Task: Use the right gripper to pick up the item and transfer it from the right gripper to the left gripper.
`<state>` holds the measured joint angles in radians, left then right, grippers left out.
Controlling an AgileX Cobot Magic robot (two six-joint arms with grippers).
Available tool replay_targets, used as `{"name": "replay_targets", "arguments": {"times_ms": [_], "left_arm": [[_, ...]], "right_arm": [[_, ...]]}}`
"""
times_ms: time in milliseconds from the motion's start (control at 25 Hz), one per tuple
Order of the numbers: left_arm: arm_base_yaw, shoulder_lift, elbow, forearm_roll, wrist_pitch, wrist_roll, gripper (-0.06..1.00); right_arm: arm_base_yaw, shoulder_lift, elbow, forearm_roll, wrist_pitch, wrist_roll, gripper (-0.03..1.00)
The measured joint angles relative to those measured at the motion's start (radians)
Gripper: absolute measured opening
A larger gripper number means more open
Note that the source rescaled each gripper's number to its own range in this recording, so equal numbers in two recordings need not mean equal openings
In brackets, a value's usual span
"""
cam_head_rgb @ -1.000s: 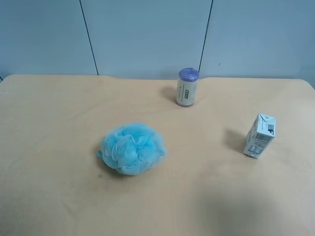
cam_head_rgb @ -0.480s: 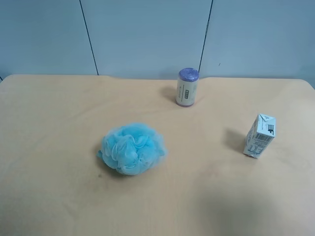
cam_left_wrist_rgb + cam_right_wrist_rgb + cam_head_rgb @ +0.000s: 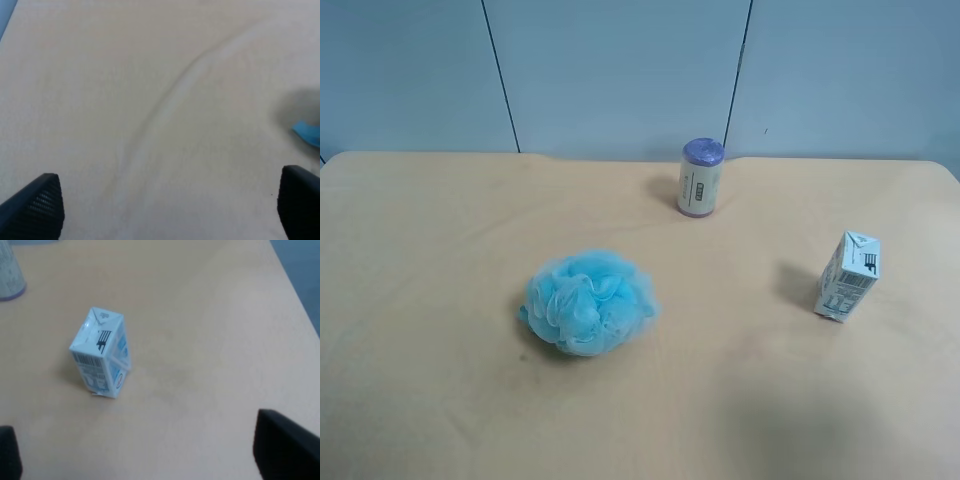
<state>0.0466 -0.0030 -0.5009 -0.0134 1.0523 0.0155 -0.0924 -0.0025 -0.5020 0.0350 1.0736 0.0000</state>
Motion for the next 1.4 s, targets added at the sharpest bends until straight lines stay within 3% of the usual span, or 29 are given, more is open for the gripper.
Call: {"name": "replay_targets", "arguments": {"times_ms": [240,360,520,760,1080,1400], "left_arm": [[0.0,0.0,0.0,0.0,0.0,0.0,0.87],[0.0,0.0,0.0,0.0,0.0,0.0,0.87],[0.0,0.0,0.0,0.0,0.0,0.0,0.87],[0.0,0.0,0.0,0.0,0.0,0.0,0.87],[0.0,0.0,0.0,0.0,0.0,0.0,0.87],[0.0,0.0,0.0,0.0,0.0,-0.001,0.87]], "right_arm": [[0.0,0.036,-0.043,0.007,-0.054,0.012,0.87],[0.0,0.141,-0.112,0.035,-0.074,0.013,0.96],[0.0,0.334,-0.207,0.054,-0.075,0.013,0.99],[0.0,0.631,-0.32,0.09,-0.076,0.061,1.0],[0.0,0.966,-0.322,0.109,-0.166,0.204,1.0],[0.0,1.233,-0.322,0.11,-0.244,0.255,1.0]]}}
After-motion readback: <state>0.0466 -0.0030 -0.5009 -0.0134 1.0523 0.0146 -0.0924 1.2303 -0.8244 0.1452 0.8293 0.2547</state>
